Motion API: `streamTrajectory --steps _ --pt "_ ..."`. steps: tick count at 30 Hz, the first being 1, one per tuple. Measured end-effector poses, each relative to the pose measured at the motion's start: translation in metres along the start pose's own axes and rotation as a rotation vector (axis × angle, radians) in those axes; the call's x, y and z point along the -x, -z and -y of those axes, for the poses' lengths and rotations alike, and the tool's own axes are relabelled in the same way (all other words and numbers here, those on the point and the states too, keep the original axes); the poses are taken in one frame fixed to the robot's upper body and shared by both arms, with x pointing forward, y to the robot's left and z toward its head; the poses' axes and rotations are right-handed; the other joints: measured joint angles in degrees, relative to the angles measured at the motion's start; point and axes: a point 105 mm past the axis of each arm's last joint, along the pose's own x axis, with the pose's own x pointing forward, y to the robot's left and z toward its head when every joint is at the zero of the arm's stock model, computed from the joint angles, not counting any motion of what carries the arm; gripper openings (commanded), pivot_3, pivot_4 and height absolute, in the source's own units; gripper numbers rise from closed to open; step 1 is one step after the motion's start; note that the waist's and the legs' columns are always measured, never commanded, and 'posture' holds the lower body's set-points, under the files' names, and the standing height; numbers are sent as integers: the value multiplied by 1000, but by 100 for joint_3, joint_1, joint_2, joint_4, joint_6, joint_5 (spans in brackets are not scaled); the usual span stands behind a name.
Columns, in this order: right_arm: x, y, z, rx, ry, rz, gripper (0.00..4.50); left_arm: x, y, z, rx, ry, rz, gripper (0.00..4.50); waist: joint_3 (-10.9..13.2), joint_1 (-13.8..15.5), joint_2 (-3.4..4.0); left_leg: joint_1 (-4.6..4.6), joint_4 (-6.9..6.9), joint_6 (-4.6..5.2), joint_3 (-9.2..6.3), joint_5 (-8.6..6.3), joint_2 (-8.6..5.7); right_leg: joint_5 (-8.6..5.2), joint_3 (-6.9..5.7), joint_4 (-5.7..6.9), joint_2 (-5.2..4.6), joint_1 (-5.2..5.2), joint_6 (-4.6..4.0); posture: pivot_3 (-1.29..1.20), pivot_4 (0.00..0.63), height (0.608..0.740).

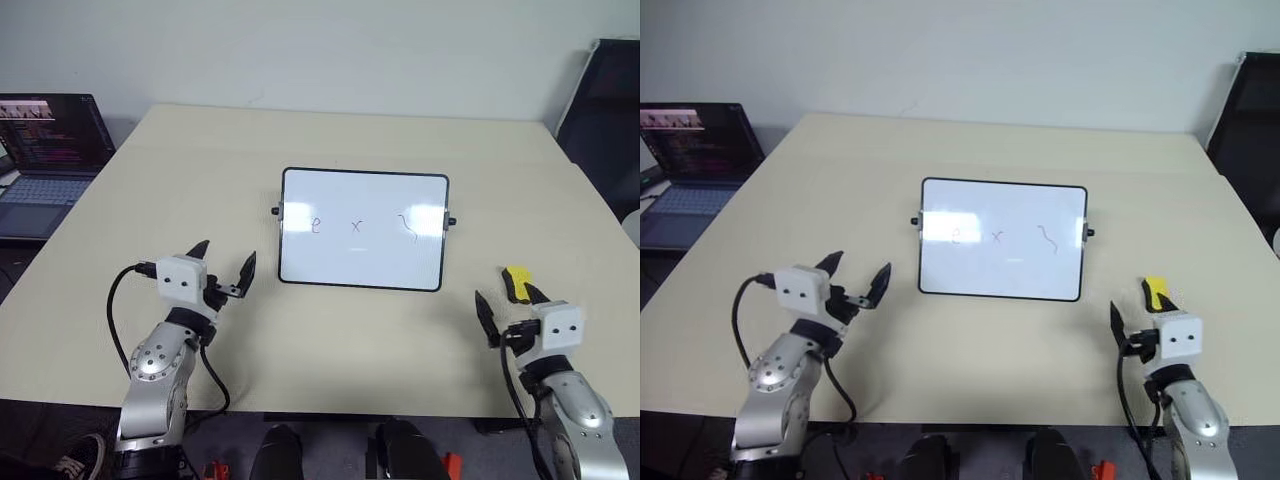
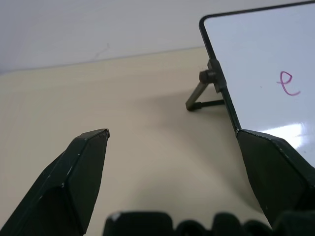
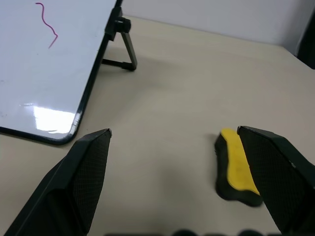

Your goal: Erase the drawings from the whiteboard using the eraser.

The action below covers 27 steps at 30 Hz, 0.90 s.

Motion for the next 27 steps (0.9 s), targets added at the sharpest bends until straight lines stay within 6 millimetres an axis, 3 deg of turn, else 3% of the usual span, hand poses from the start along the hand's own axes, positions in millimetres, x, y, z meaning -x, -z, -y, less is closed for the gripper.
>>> streamTrajectory --steps 7,15,20,24,27 --pt "-2 2 0 -8 -3 -23 4430 1 9 6 33 5 -17 4500 0 6 0 6 2 0 0 0 -1 0 2 0 -1 4 0 0 150 740" --pt "3 -5 -14 21 -112 -18 4430 6 9 5 -12 133 -41 4500 1 3 1 7 -3 0 1 0 -1 -1 2 0 -1 1 -1 0 150 740" --pt "-5 -15 -38 33 -266 -4 4430 8 -4 -6 -61 248 -35 4500 3 4 2 8 -1 -1 1 0 -1 -1 3 -1 -2 1 -1 0 150 740" --pt "-11 -32 -52 60 -339 24 4430 -1 -28 -15 -103 359 7 4500 2 19 2 8 -8 0 0 0 1 -1 -2 0 0 -2 -2 0 150 740" --pt "-13 -41 -55 64 -387 -12 4430 -16 -51 -9 -100 473 40 4500 9 40 3 -11 -1 0 0 0 -1 -2 -1 -8 -2 -5 -2 0 150 740"
